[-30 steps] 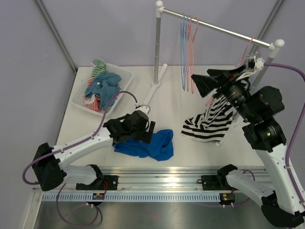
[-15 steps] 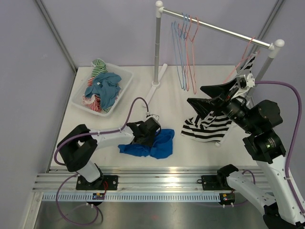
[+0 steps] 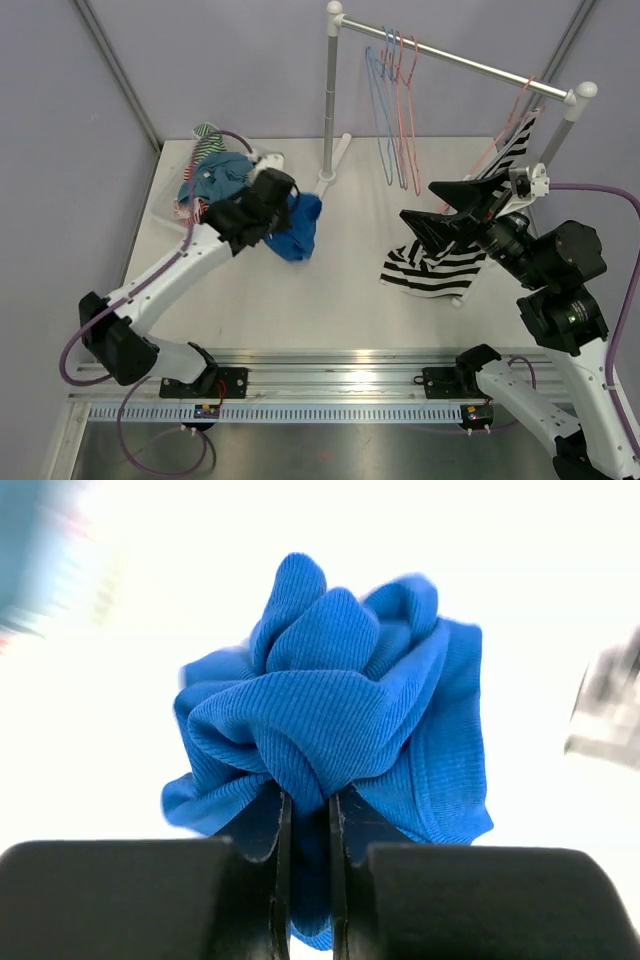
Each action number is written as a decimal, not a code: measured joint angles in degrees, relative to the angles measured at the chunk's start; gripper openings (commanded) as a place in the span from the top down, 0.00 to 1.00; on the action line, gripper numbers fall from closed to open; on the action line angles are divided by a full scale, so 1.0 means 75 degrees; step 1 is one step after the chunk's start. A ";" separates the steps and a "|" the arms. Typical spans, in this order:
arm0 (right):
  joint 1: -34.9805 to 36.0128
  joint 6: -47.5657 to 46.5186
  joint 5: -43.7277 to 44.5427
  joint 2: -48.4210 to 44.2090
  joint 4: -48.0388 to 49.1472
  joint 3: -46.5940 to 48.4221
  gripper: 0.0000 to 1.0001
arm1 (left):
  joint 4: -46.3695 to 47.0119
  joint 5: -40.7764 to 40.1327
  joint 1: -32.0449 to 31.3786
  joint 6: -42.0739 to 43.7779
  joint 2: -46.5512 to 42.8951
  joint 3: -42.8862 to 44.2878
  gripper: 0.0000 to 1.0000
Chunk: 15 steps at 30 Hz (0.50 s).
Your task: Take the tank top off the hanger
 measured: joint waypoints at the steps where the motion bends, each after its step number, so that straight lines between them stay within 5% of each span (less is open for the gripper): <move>1: 0.0000 -0.0023 0.0032 -0.0017 -0.0006 -0.0003 0.00 | -0.0128 -0.0137 0.0323 0.0044 -0.0146 0.0446 1.00; 10: 0.0000 -0.0254 0.0423 -0.0154 -0.0015 -0.0015 0.01 | -0.1323 -0.0332 0.3095 0.0691 0.0472 0.4284 1.00; 15: 0.0000 -0.0332 0.0571 -0.0149 -0.0020 -0.0020 0.00 | -0.1574 0.0312 0.4380 0.0938 0.1539 0.5024 1.00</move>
